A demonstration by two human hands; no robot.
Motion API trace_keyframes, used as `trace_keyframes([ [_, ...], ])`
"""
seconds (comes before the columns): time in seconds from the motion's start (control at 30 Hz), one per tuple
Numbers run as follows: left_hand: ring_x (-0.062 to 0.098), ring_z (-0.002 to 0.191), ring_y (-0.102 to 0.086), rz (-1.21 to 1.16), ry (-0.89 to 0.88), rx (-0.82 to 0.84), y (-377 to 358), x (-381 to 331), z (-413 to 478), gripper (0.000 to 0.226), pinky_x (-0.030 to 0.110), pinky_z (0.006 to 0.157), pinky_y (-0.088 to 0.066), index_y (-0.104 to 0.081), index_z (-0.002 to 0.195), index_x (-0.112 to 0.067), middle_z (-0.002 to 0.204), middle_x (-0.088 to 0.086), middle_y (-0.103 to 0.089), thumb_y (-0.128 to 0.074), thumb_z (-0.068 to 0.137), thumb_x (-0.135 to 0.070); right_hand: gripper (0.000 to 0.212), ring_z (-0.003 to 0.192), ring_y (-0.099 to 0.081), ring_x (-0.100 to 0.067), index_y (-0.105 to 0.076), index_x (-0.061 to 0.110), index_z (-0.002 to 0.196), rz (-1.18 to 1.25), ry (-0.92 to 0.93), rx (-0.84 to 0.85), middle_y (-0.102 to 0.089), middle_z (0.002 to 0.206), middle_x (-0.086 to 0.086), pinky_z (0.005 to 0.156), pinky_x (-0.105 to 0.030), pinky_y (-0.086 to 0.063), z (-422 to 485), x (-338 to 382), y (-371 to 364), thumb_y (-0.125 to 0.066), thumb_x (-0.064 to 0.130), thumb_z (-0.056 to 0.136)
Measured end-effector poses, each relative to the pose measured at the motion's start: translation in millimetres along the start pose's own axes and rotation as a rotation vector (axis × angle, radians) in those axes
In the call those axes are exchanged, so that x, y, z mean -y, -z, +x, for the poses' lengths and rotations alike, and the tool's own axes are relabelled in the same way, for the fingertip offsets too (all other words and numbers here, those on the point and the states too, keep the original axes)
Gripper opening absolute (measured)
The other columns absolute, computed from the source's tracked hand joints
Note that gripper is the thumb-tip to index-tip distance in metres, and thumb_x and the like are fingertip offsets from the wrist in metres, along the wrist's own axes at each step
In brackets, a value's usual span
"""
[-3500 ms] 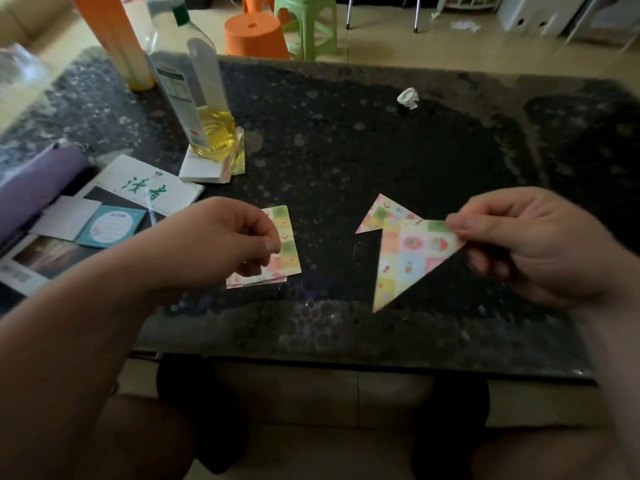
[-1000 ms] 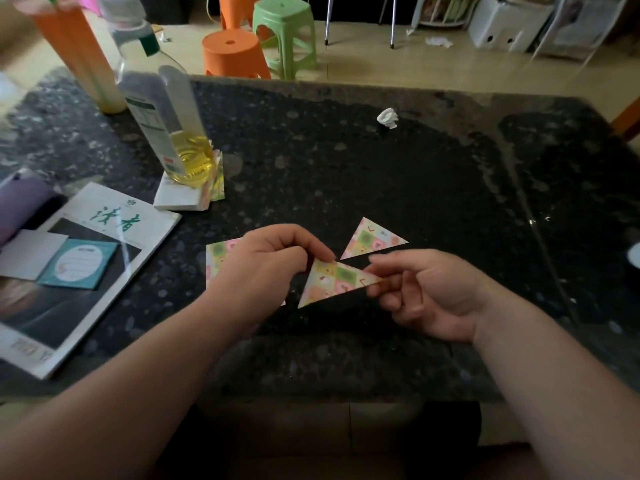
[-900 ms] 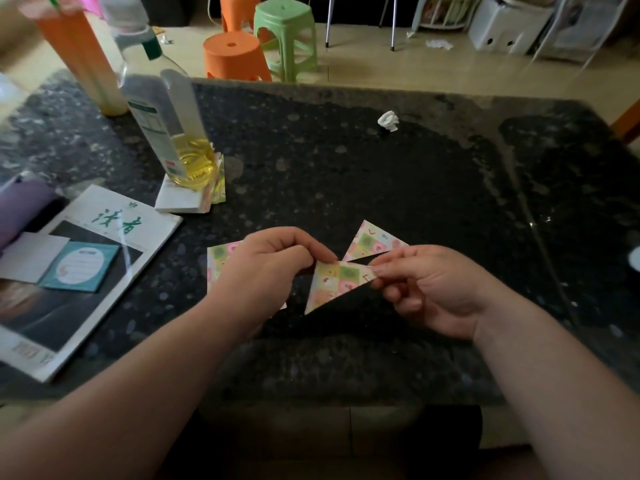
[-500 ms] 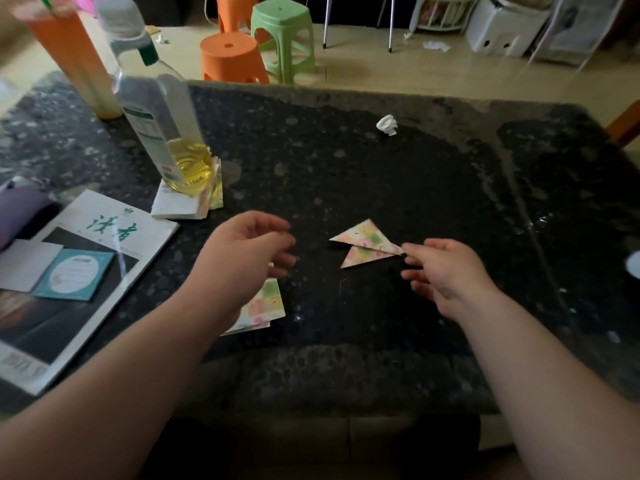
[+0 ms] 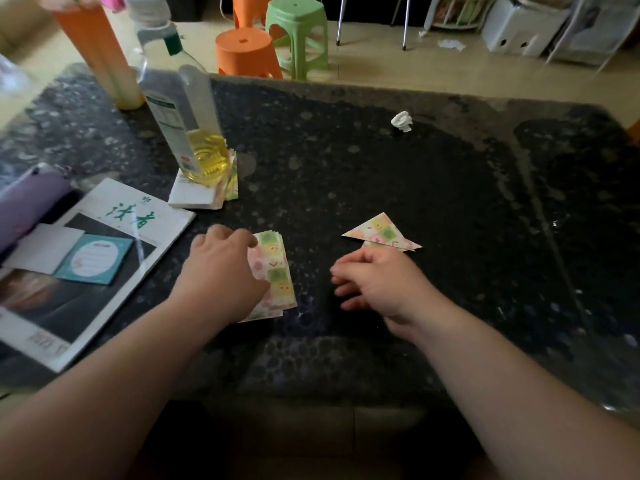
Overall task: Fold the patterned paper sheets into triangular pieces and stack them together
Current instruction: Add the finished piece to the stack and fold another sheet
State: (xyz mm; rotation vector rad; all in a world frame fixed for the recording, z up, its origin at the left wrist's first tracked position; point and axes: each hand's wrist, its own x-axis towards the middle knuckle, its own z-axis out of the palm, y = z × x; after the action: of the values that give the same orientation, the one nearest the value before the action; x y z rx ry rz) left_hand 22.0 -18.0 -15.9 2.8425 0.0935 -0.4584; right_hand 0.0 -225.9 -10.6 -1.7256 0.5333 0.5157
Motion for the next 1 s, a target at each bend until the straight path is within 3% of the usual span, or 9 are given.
trace_keyframes([
  [0.07, 0.033, 0.137, -0.035, -0.048, 0.050, -0.015, -0.1, 3.3, 0.7, 0.082, 0.045, 0.113, -0.035, -0.040, 0.147, -0.027, 0.148, 0.009, -0.037, -0.081, 0.078, -0.045, 0.011, 0.099, -0.072, -0.025, -0.067, 0.011, 0.106, 0.113, -0.058, 0.057, -0.072, 0.106, -0.015, 0.085, -0.040, -0.063, -0.7, 1.5, -17.9, -0.070, 0.010, 0.095],
  [0.13, 0.034, 0.140, -0.035, -0.053, 0.093, 0.028, -2.8, 4.3, 0.4, 0.091, 0.047, 0.115, -0.035, -0.036, 0.150, -0.027, 0.152, 0.010, -0.035, -0.085, 0.075, -0.046, 0.018, 0.106, -0.069, -0.025, -0.064, 0.008, 0.113, 0.208, -0.089, 0.107, -0.070, 0.107, -0.014, 0.095, -0.040, -0.059, -3.2, 6.2, -31.5, -0.067, 0.005, 0.095],
  [0.27, 0.032, 0.142, -0.032, -0.099, 0.043, 0.034, -11.8, 5.0, -0.6, 0.086, 0.045, 0.116, -0.033, -0.038, 0.151, -0.028, 0.155, 0.006, -0.031, -0.084, 0.079, -0.037, 0.021, 0.085, -0.068, -0.018, -0.064, 0.010, 0.088, 0.315, -0.148, 0.141, -0.068, 0.085, -0.008, 0.089, -0.036, -0.057, -5.1, 15.5, -43.6, -0.056, -0.007, 0.098],
  [0.33, 0.031, 0.142, -0.031, -0.148, 0.014, 0.008, -14.8, 8.0, -1.2, 0.082, 0.042, 0.116, -0.032, -0.040, 0.149, -0.028, 0.156, 0.005, -0.030, -0.084, 0.080, -0.032, 0.020, 0.082, -0.069, -0.020, -0.065, 0.007, 0.098, 0.352, -0.171, 0.132, -0.068, 0.088, -0.011, 0.088, -0.038, -0.058, -3.2, 18.2, -46.5, -0.052, -0.007, 0.099],
  [0.47, 0.031, 0.141, -0.028, -0.204, 0.062, -0.025, -17.5, 20.0, 2.4, 0.092, 0.045, 0.118, -0.033, -0.039, 0.148, -0.031, 0.155, 0.003, -0.027, -0.089, 0.072, -0.043, 0.022, 0.097, -0.070, -0.027, -0.058, 0.012, 0.114, 0.405, -0.209, 0.104, -0.068, 0.109, -0.018, 0.086, -0.041, -0.060, 2.0, 19.1, -49.5, -0.051, -0.003, 0.100],
  [0.6, 0.029, 0.139, -0.030, -0.259, 0.067, -0.038, -20.9, 24.8, 4.3, 0.091, 0.042, 0.116, -0.034, -0.041, 0.145, -0.032, 0.150, 0.002, -0.030, -0.091, 0.069, -0.044, 0.014, 0.099, -0.071, -0.026, -0.064, 0.008, 0.107, 0.363, -0.200, 0.095, -0.071, 0.110, -0.016, 0.081, -0.040, -0.061, 2.4, 18.8, -50.3, -0.054, 0.002, 0.101],
  [0.7, 0.027, 0.138, -0.030, -0.330, 0.047, -0.054, -25.0, 23.8, 3.3, 0.088, 0.037, 0.113, -0.033, -0.042, 0.145, -0.031, 0.149, 0.001, -0.030, -0.091, 0.071, -0.036, 0.016, 0.099, -0.072, -0.024, -0.067, 0.008, 0.113, 0.297, -0.166, 0.078, -0.073, 0.105, -0.013, 0.082, -0.039, -0.062, 3.8, 18.7, -55.2, -0.057, 0.005, 0.100],
  [0.83, 0.027, 0.139, -0.035, -0.406, 0.099, -0.074, -22.3, 26.9, 11.3, 0.092, 0.039, 0.113, -0.036, -0.042, 0.145, -0.032, 0.149, 0.001, -0.031, -0.093, 0.068, -0.032, 0.014, 0.093, -0.074, -0.022, -0.070, 0.008, 0.107, 0.232, -0.122, 0.072, -0.076, 0.095, -0.010, 0.080, -0.038, -0.063, 4.9, 19.2, -60.5, -0.060, 0.003, 0.098],
  [1.0, 0.023, 0.130, -0.051, -0.409, 0.143, -0.084, -3.9, 42.1, 35.7, 0.089, 0.042, 0.108, -0.046, -0.048, 0.143, -0.027, 0.141, 0.000, -0.052, -0.095, 0.068, -0.031, 0.008, 0.088, -0.074, -0.016, -0.072, 0.012, 0.100, 0.090, -0.051, 0.091, -0.076, 0.096, -0.006, 0.083, -0.037, -0.063, 7.6, 14.4, -63.3, -0.064, 0.009, 0.098],
])
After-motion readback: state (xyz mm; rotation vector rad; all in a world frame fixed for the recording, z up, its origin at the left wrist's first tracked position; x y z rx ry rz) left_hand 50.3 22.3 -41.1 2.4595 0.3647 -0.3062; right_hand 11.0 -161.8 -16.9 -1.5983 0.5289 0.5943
